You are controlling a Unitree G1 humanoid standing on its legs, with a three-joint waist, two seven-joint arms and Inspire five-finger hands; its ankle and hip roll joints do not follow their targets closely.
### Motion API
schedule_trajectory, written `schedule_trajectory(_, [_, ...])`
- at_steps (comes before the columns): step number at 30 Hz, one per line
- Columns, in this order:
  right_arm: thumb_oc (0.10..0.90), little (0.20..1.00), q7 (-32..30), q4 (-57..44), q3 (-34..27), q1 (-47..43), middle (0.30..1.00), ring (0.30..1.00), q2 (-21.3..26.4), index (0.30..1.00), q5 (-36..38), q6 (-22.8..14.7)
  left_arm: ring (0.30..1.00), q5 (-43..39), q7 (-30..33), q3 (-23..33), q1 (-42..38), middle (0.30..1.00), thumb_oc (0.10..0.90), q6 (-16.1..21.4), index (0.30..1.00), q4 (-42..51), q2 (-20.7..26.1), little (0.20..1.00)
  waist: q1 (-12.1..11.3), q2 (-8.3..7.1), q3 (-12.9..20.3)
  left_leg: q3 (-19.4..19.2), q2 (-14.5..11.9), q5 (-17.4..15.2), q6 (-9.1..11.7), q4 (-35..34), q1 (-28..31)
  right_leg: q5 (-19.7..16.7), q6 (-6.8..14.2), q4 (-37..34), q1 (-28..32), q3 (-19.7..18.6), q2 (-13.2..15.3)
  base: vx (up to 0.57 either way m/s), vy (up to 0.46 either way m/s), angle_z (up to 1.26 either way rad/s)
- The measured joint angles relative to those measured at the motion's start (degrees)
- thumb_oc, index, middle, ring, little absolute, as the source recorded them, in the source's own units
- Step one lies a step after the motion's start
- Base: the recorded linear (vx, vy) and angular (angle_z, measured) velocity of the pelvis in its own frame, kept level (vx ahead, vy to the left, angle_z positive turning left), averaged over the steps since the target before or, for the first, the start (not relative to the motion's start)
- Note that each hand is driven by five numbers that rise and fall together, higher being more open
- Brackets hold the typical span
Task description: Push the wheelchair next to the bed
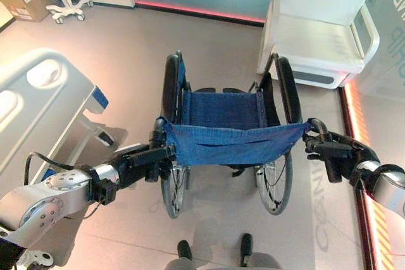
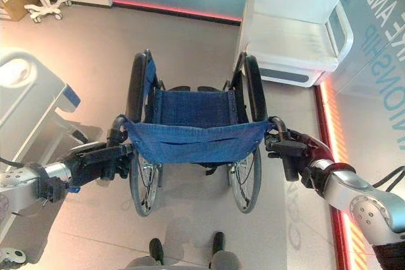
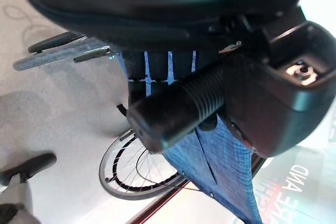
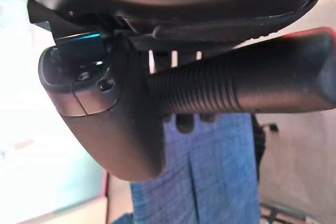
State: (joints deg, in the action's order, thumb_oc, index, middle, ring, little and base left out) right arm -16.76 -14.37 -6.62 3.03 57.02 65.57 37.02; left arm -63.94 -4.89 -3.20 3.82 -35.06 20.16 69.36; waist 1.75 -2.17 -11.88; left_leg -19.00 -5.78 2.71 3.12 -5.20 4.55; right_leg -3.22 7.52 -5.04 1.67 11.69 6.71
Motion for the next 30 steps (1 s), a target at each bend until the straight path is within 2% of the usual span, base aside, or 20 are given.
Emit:
schedule_trajectory(13, [0.400,0.300,0.1,0.2,0.6,-1.3,0.300,0.300,1.5,0.300,-0.7,0.1,0.300,-2.3,1.1,-0.5,0.1,0.300,0.400,0.0,0.300,0.1,0.0,0.300,-0.5,0.49,-0.3,0.3,-0.4,0.0,0.1,0.3,0.0,0.2,-0.2,0.0,0.1,0.3,-0.4,0.06,-0.125,0.00])
schedule_trajectory(17, [0.400,0.300,0.5,-0.8,0.9,-1.0,0.300,0.300,2.7,0.300,-2.2,0.5,0.300,-3.1,2.0,-0.1,0.4,0.300,0.400,0.0,0.300,0.1,-0.2,0.300,-1.0,0.53,-0.8,0.8,-1.5,-0.6,0.9,2.2,-0.3,0.7,-0.8,0.1,0.4,1.3,-0.9,0.11,-0.214,0.00])
schedule_trajectory(18, [0.400,0.300,0.9,-0.8,1.2,-1.7,0.300,0.300,3.3,0.300,-2.3,0.7,0.300,-3.8,2.6,0.6,0.8,0.300,0.400,0.0,0.300,0.1,-0.5,0.300,-1.3,0.45,-1.6,0.7,-2.3,-1.6,1.3,4.8,-0.9,1.9,-1.8,1.6,-0.2,1.7,-0.9,0.13,-0.267,-0.07])
schedule_trajectory(19, [0.400,0.300,1.2,-0.8,1.4,-2.2,0.300,0.300,3.3,0.300,-2.4,0.9,0.300,-4.0,2.8,1.2,1.0,0.300,0.400,-0.1,0.300,0.1,-0.5,0.300,-1.8,0.19,-2.3,0.7,-2.7,-2.2,1.7,6.9,-1.5,2.5,-1.9,2.6,-0.3,1.6,-1.1,0.11,-0.213,-0.28])
schedule_trajectory(21, [0.400,0.300,2.0,-0.6,3.1,-3.9,0.300,0.300,3.3,0.300,-3.9,1.2,0.300,-4.0,3.6,2.2,1.1,0.300,0.400,-0.1,0.300,-0.1,-0.6,0.300,-3.6,-1.13,-4.1,1.7,-4.0,-3.0,2.8,15.6,-4.3,4.7,-2.9,6.3,-1.5,1.3,-0.7,0.14,-0.206,-0.31])
schedule_trajectory(22, [0.400,0.300,2.6,-0.5,3.6,-5.3,0.300,0.300,3.3,0.300,-4.5,1.7,0.300,-4.0,3.9,2.9,1.1,0.300,0.400,-0.1,0.300,-0.6,-0.6,0.300,-4.0,-2.07,-4.9,1.8,-4.6,-3.0,2.9,23.1,-7.9,5.7,-3.3,8.5,-2.5,1.1,0.0,0.14,-0.110,-0.11])
schedule_trajectory(23, [0.400,0.300,2.7,-0.5,3.9,-6.0,0.300,0.300,3.3,0.300,-4.7,2.1,0.300,-3.9,4.0,3.0,1.1,0.300,0.400,-0.1,0.300,-0.8,-0.6,0.300,-4.2,-2.16,-5.1,2.0,-5.2,-2.9,3.0,26.5,-9.4,5.8,-3.5,8.8,-2.4,0.9,0.0,0.16,-0.023,-0.07])
schedule_trajectory(24, [0.400,0.300,2.9,-0.4,4.9,-6.8,0.300,0.300,3.3,0.300,-5.6,2.5,0.300,-3.9,4.0,3.0,1.2,0.300,0.400,-0.7,0.300,-1.0,-0.9,0.300,-4.5,-1.69,-5.4,3.4,-6.1,-2.9,3.1,31.2,-11.2,6.1,-3.9,9.1,-1.7,0.0,-0.5,0.31,0.010,-0.08])
schedule_trajectory(25, [0.400,0.300,3.9,-0.3,5.2,-7.4,0.300,0.300,3.3,0.300,-6.9,2.6,0.300,-3.9,4.0,3.3,1.8,0.300,0.400,-1.0,0.300,-1.1,-1.2,0.300,-4.8,-1.37,-6.1,7.5,-5.9,-2.8,4.1,39.2,-14.8,6.2,-4.5,9.3,-0.6,-2.2,-1.0,0.38,0.038,-0.15])
schedule_trajectory(26, [0.400,0.300,4.7,-0.2,5.3,-7.5,0.300,0.300,3.2,0.300,-8.1,2.7,0.300,-4.0,3.9,3.8,3.0,0.300,0.400,-1.0,0.300,-1.0,-2.1,0.300,-5.6,-1.61,-6.1,9.7,-3.4,-4.4,4.8,38.6,-16.3,6.2,-4.6,9.2,-0.6,-4.4,-0.5,0.30,0.033,-0.19])
schedule_trajectory(27, [0.400,0.300,5.3,-0.3,5.3,-7.7,0.300,0.300,3.5,0.300,-9.0,2.8,0.300,-4.0,3.7,4.0,3.4,0.300,0.400,-1.0,0.300,-1.0,-2.8,0.300,-5.9,-1.90,-6.3,10.0,-1.7,-4.5,4.7,35.7,-16.1,6.2,-4.6,9.2,-0.7,-6.0,-0.2,0.29,0.059,-0.28])
schedule_trajectory(28, [0.400,0.300,6.3,0.2,5.2,-8.3,0.300,0.300,4.7,0.300,-9.4,3.1,0.300,-4.3,3.0,4.0,3.7,0.300,0.400,-1.2,0.300,-0.7,-3.4,0.300,-6.2,-1.33,-6.5,9.2,-0.1,-4.4,4.7,29.9,-16.0,6.2,-4.6,9.0,-0.7,-7.0,-0.1,0.42,0.112,-0.29])
schedule_trajectory(30, [0.400,0.300,8.4,2.3,5.2,-9.7,0.300,0.300,5.9,0.300,-11.5,3.0,0.300,-4.5,1.1,4.0,4.6,0.300,0.400,-1.5,0.300,0.3,-4.4,0.300,-7.0,-0.04,-7.2,9.8,1.3,-4.1,4.7,18.6,-15.6,6.4,-4.5,8.9,0.0,-8.6,-0.3,0.53,0.153,-0.39])
